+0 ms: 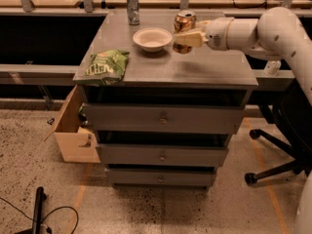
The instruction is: Place orange can into paper bowl
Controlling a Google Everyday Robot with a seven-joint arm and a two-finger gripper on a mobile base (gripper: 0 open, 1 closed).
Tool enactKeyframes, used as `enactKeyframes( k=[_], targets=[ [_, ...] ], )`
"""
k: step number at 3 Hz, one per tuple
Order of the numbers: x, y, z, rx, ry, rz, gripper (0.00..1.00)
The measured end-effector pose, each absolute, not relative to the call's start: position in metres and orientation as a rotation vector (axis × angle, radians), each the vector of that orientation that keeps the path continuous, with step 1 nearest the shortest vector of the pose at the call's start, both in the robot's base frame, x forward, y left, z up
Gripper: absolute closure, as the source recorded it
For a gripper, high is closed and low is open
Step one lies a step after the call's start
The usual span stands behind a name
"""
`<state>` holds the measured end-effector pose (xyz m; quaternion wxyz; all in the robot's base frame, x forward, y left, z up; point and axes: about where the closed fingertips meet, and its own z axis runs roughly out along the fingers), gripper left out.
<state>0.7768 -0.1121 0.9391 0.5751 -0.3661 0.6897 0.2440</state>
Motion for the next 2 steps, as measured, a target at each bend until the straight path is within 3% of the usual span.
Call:
enactKeyframes(
  k=[2],
  targets=[
    [0.832, -0.059, 0.96, -0.708, 1.612, 0.468, 1.0]
  ],
)
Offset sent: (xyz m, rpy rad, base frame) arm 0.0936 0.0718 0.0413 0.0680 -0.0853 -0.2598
